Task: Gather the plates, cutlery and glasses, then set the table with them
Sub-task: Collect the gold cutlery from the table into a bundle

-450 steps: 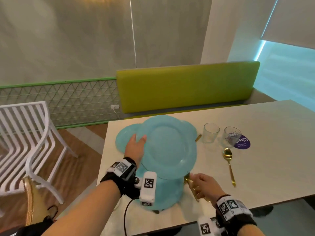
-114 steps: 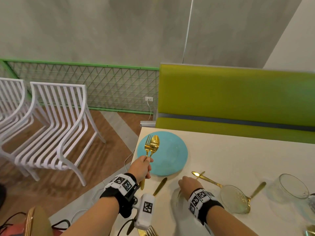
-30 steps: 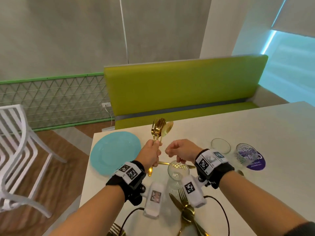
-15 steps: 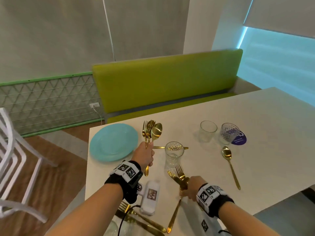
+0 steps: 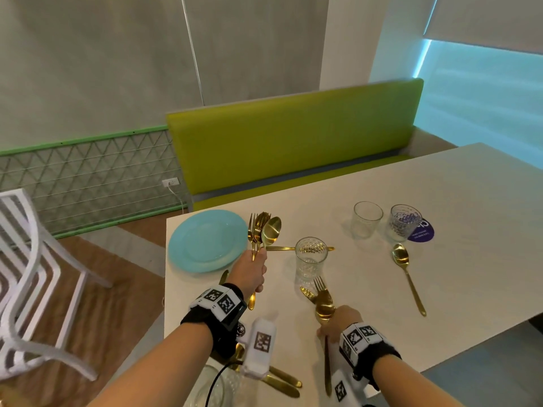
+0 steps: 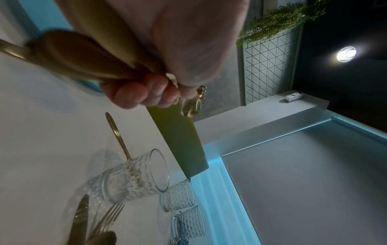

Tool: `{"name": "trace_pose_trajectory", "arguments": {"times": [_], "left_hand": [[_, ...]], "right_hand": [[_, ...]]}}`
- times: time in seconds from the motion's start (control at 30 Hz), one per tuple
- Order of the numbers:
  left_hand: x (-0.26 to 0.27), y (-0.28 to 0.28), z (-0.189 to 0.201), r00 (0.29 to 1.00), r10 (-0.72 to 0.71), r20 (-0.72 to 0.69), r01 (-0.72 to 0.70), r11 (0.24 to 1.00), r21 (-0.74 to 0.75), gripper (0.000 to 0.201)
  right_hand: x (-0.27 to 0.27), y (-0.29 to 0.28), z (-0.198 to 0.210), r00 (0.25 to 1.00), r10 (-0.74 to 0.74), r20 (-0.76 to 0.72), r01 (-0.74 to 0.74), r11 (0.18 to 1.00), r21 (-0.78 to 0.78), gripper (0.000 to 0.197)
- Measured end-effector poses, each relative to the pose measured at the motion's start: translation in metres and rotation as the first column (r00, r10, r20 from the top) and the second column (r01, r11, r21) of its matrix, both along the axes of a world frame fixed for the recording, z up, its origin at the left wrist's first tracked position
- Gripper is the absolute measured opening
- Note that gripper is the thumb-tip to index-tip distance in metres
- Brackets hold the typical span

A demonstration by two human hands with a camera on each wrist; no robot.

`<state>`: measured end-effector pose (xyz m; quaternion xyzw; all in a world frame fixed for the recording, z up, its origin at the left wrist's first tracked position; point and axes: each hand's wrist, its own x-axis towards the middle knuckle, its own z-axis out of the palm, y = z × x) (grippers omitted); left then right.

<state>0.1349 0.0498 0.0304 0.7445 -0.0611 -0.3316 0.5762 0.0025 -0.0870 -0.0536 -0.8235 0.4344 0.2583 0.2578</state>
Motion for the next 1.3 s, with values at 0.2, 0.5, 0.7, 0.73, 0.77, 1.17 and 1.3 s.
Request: {"name": "trace_pose_trajectory", "arguments": {"times": [0.2, 0.5, 0.7, 0.73, 0.77, 1.17, 1.3], "left_hand": [[-0.002, -0.006, 0.007, 0.996, -0.071, -0.048, 0.067, 0.995, -0.074, 0.018], [-0.024, -0.032, 0.022, 0.956, -0.289, -0.052, 0.281, 0.951, -0.128, 0.019], [-0.026, -0.041, 0.019, 0.971, -0.234, -0.043, 0.232, 0.971, -0.053, 0.016], [-0.024, -0.041, 0.016, 0.975, -0.221, -0.036, 0.22, 0.975, -0.019, 0.018], [-0.022, -0.04, 0.014, 0.977, -0.209, -0.034, 0.209, 0.978, 0.005, 0.02], [-0.022, -0.039, 0.002, 0.96, -0.28, -0.008, 0.28, 0.957, 0.074, 0.016], [-0.027, -0.04, 0.002, 0.954, -0.301, 0.013, 0.297, 0.948, 0.117, 0.014]], "right_hand": [[0.01, -0.012, 0.041, 0.93, -0.096, 0.355, 0.033, 0.983, 0.179, 0.037], [0.055, -0.032, 0.113, 0.67, -0.294, 0.681, -0.028, 0.907, 0.419, 0.027], [0.051, -0.041, 0.098, 0.768, -0.142, 0.624, -0.058, 0.956, 0.288, 0.034], [0.045, -0.045, 0.093, 0.806, -0.097, 0.583, -0.045, 0.973, 0.225, 0.036], [0.039, -0.049, 0.087, 0.851, -0.046, 0.524, -0.038, 0.988, 0.148, 0.036], [-0.006, -0.052, -0.011, 0.99, 0.136, 0.021, -0.132, 0.983, -0.131, 0.031], [-0.003, -0.05, -0.016, 0.991, 0.129, 0.022, -0.125, 0.985, -0.122, 0.029]]}}
